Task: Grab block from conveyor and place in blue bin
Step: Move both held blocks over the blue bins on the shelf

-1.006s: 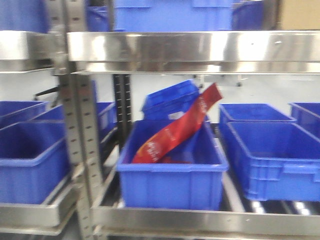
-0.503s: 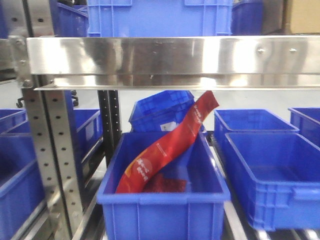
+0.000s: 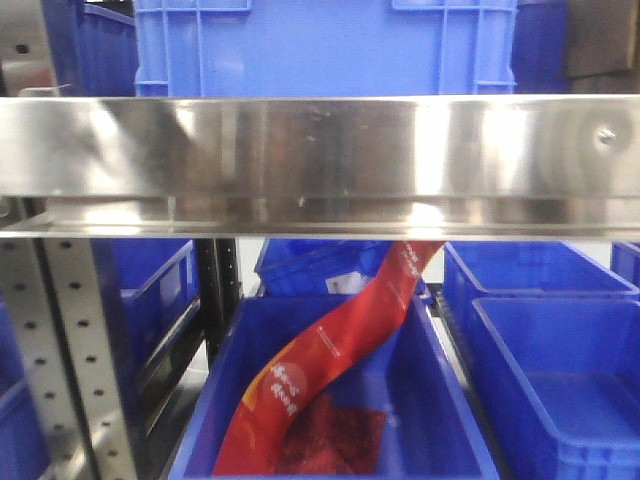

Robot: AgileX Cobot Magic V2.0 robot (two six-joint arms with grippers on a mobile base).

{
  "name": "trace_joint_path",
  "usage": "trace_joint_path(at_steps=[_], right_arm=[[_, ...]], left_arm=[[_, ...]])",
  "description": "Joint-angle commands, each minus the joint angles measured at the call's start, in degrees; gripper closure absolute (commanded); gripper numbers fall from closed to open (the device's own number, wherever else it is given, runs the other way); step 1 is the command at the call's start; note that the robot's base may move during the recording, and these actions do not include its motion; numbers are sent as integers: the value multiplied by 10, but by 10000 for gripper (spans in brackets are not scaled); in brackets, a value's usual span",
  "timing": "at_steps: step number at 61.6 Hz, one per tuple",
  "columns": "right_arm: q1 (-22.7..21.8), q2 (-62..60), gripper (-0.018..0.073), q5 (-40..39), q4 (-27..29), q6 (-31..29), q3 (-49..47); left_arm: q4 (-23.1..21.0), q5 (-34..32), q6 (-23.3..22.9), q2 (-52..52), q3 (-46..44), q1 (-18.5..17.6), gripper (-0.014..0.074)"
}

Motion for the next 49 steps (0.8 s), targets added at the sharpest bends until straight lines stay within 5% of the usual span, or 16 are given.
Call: trace_joint_path(at_steps=[1,49], right_arm=[[0,-1,721,-13,-1,-4,1],[0,-1,721,-13,-1,-4,1]], left_arm=[[-3,-8,0,-2,1,0,707],[-3,-8,0,-2,1,0,707]])
